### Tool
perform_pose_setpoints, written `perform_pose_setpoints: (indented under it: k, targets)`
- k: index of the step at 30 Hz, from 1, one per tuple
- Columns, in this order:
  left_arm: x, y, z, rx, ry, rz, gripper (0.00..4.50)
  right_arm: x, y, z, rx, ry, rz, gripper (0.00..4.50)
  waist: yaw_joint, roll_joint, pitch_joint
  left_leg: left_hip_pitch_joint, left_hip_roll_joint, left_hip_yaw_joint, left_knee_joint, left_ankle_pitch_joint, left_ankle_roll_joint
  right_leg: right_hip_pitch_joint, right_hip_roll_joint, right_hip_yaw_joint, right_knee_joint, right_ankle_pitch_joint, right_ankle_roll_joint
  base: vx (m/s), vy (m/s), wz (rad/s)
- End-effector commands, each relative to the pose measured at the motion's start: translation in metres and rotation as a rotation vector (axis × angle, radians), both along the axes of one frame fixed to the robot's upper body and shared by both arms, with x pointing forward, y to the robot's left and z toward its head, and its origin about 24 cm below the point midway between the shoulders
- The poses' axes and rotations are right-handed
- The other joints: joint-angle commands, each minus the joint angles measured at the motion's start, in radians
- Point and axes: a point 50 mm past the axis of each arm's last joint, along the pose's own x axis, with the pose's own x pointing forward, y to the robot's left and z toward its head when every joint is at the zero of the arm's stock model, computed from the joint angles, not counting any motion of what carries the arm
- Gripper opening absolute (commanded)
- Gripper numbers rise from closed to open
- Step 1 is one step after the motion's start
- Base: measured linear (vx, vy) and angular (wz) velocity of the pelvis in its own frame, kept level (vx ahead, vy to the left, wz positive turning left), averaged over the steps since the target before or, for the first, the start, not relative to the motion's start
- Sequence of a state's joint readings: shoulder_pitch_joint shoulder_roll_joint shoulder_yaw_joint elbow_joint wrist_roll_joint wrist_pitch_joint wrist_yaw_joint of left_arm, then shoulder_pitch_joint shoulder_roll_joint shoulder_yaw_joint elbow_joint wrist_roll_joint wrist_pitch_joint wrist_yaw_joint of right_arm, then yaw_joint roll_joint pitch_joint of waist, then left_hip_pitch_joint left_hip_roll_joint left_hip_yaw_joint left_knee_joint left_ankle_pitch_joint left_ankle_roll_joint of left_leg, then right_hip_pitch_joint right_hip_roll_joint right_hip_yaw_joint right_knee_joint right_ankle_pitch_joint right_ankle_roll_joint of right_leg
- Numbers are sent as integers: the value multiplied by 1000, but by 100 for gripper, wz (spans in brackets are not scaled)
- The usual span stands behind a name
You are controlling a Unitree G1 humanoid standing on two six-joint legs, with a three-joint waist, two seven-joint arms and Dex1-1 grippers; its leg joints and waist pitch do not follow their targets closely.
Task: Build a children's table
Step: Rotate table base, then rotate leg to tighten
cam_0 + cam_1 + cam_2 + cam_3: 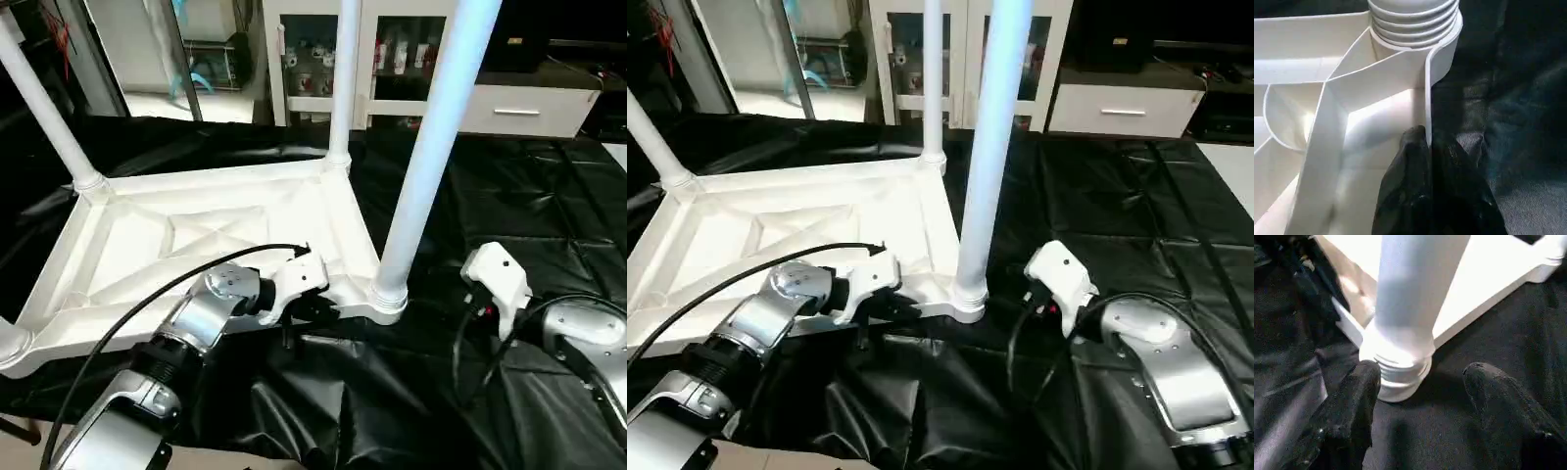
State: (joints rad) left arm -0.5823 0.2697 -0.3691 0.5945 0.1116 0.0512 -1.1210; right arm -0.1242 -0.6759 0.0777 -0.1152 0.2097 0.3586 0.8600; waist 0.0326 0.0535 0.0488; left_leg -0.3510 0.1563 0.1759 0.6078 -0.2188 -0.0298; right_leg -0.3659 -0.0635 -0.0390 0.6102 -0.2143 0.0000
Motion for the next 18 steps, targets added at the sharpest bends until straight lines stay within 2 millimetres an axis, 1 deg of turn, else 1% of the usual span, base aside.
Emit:
perform_pose_setpoints:
  k: [1,2,4,5,6,7,9,11,12,14,16,17,18]
  targets:
    - [-15,7,-25,68,93,-48,7,4,-4,8,16,-27,15,309,-2,-23,-41,2,79,-36,-88,-261,43,18,-98,55,-103,-347,-211,0,0,0]
    - [-18,5,-26,58,90,-83,7,5,-4,9,19,-27,28,309,-1,-23,-41,1,79,-35,-88,-252,47,19,-96,55,-101,-330,-216,0,0,0]
    - [-23,4,-27,56,76,-134,7,5,-2,9,23,-22,58,309,0,-26,-44,-3,79,-34,-86,-219,67,22,-97,53,-95,-278,-229,0,0,0]
    - [-26,3,-27,56,75,-171,7,6,-1,8,26,-18,80,309,0,-24,-46,-2,78,-31,-84,-209,74,22,-97,52,-94,-265,-236,0,0,0]
    - [-27,3,-27,54,75,-184,7,6,2,8,32,-11,100,309,0,-27,-46,-2,78,-30,-84,-204,77,22,-96,52,-94,-260,-237,0,0,0]
    - [-28,2,-27,53,75,-191,7,6,3,7,37,-6,113,309,3,-23,-46,1,80,-29,-84,-199,79,20,-96,52,-93,-258,-239,0,0,0]
    - [-30,0,-26,41,76,-213,7,5,7,6,40,3,147,309,7,-22,-46,1,83,-29,-86,-193,78,21,-97,51,-90,-251,-243,0,0,0]
    - [-32,-2,-23,36,64,-245,7,4,13,4,51,20,204,309,8,-28,-47,0,84,-28,-87,-188,80,23,-97,50,-87,-233,-249,0,0,0]
    - [-32,-2,-23,36,64,-245,7,4,13,4,51,20,204,309,8,-28,-47,0,84,-28,-87,-188,80,23,-97,50,-87,-233,-249,0,0,0]
    - [-32,-3,-23,29,57,-254,7,1,19,1,45,48,273,309,9,-26,-48,2,84,-24,-85,-189,85,21,-97,49,-84,-215,-254,0,0,0]
    - [-32,-3,-22,27,55,-257,7,0,19,1,42,51,286,309,10,-27,-48,3,85,-21,-85,-185,88,21,-97,49,-84,-202,-258,0,0,0]
    - [-32,-3,-23,28,53,-258,7,0,20,-1,29,54,298,309,12,-30,-48,2,85,-18,-85,-177,92,21,-97,48,-81,-192,-259,0,0,0]
    - [-32,-3,-23,28,52,-259,7,2,21,-3,14,52,302,309,12,-30,-48,2,85,-18,-85,-177,92,21,-97,48,-81,-192,-259,0,0,0]
